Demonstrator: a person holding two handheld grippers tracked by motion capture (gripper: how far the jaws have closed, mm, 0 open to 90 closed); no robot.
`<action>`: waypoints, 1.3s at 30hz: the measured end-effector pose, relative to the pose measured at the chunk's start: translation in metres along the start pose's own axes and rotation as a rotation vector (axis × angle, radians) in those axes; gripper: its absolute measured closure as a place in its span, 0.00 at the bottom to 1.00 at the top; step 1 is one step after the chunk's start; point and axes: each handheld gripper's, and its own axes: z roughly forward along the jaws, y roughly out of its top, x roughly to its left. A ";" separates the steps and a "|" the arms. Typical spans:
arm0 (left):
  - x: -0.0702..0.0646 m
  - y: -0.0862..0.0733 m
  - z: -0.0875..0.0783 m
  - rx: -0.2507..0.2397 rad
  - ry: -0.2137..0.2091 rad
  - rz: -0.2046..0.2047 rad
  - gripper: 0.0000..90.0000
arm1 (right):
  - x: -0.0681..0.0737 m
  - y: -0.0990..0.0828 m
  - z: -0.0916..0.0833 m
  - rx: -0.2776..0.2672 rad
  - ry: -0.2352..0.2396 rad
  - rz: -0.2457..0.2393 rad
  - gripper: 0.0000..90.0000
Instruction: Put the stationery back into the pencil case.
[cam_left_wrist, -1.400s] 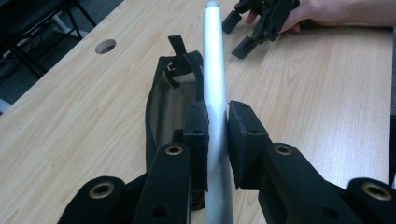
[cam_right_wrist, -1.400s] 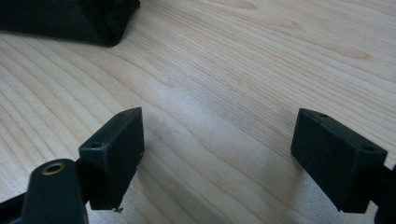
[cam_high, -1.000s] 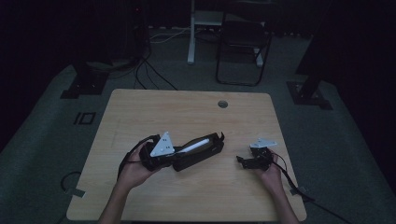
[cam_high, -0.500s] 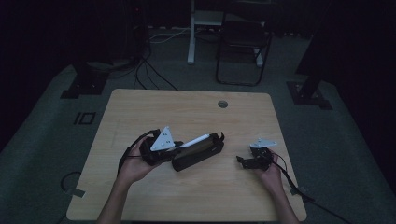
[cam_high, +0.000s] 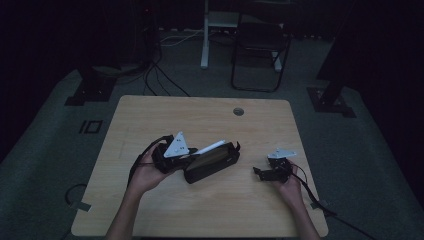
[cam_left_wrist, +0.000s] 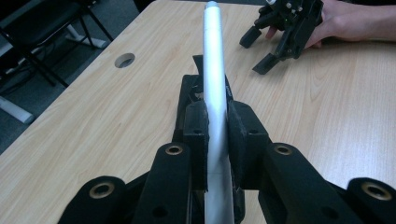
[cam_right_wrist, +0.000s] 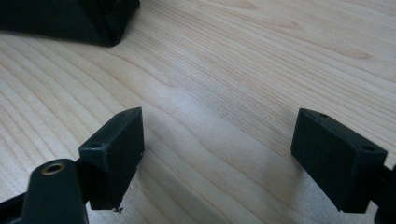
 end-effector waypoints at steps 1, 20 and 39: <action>0.000 0.000 0.001 -0.001 -0.001 -0.003 0.87 | 0.000 0.000 0.000 0.000 0.000 0.000 0.19; 0.010 -0.003 0.017 0.018 0.007 -0.024 0.88 | 0.000 0.000 0.000 0.000 0.000 -0.001 0.19; 0.019 -0.005 0.034 0.038 0.019 -0.049 0.88 | 0.000 0.000 0.000 0.001 0.000 0.000 0.19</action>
